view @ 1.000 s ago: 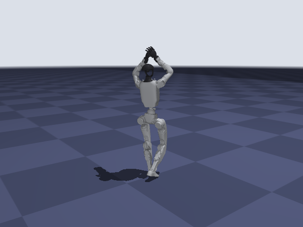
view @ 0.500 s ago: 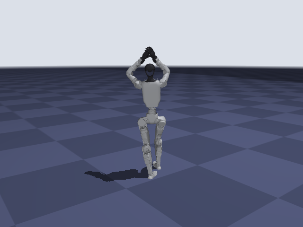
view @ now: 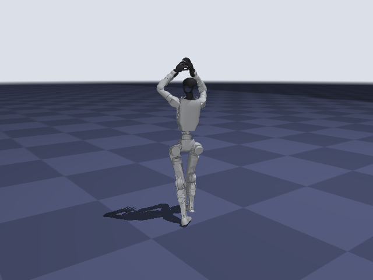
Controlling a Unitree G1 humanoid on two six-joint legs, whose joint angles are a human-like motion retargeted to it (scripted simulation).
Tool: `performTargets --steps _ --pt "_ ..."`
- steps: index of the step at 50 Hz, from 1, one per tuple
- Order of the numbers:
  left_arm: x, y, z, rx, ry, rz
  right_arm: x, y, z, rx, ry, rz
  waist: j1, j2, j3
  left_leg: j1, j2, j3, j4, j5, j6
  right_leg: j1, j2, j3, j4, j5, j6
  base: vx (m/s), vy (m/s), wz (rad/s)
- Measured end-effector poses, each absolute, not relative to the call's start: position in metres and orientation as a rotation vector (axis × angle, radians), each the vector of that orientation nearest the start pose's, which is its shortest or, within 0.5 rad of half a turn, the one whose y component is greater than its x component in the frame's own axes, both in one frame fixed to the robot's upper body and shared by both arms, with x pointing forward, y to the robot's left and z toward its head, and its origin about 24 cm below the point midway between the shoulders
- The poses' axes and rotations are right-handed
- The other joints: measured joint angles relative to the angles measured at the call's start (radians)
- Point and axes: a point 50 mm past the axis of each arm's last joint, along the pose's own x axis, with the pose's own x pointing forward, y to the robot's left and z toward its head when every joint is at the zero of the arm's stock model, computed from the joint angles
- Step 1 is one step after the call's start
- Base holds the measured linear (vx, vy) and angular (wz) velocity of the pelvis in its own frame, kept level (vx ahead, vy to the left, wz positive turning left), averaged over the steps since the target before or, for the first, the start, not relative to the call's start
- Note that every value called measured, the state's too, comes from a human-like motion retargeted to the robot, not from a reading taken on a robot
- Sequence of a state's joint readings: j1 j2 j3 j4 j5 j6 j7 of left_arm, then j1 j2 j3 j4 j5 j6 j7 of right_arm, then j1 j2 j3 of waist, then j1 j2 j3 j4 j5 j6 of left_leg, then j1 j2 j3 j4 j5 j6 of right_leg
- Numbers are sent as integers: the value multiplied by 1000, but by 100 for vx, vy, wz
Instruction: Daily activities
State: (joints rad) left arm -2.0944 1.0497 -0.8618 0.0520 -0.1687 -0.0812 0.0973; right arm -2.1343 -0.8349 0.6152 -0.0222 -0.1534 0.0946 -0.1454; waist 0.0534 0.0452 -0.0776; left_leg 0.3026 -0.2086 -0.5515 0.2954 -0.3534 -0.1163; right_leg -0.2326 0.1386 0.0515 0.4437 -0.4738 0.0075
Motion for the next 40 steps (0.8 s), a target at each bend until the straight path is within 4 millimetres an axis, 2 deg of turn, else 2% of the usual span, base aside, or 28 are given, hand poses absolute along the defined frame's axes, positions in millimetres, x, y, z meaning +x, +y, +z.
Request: performTargets --steps 5,6,10,15,18,27,32,40 --pt "158 73 531 1201 -1665 -33 101 -47 547 -1054 -1937 -232 -9 32 11 -61 26 79 160 52 -106 63 10 -40 -59 -8 -15 19 -6 54" --pt "157 73 531 1198 -1669 -31 101 -47 547 -1053 -1937 -233 -13 34 15 -84 46 130 201 59 -106 75 6 -51 -67 -13 -16 16 -4 70" --pt "153 72 532 1182 -1684 -32 102 -46 547 -1046 -1934 -237 -30 31 32 -196 172 374 362 -9 -28 120 -14 -95 -80 -36 -16 14 -3 75" --pt "143 68 533 1159 -1728 -46 98 -43 547 -1042 -1950 -236 -21 37 31 -309 267 502 434 -114 18 147 -13 -127 -113 -40 -7 11 -1 43" --pt "135 66 534 1143 -1766 -49 92 -40 547 -1040 -1972 -232 -11 29 23 -363 289 545 388 -151 41 156 -26 -139 -154 -26 1 10 2 35" --pt "120 46 532 1120 -1832 -132 81 -35 548 -1015 -2017 -234 -6 6 10 -395 269 591 183 -148 67 167 -65 -161 -190 -23 16 6 7 28" --pt "122 37 530 1111 -1821 -185 77 -40 551 -999 -2035 -273 -19 -10 14 -369 250 604 109 -135 79 157 -87 -159 -174 -32 20 3 12 19" --pt "128 35 531 1067 -1801 -211 75 -49 556 -977 -2050 -346 -46 -45 28 -325 208 618 -1 -94 93 120 -129 -144 -103 -51 27 1 11 10"
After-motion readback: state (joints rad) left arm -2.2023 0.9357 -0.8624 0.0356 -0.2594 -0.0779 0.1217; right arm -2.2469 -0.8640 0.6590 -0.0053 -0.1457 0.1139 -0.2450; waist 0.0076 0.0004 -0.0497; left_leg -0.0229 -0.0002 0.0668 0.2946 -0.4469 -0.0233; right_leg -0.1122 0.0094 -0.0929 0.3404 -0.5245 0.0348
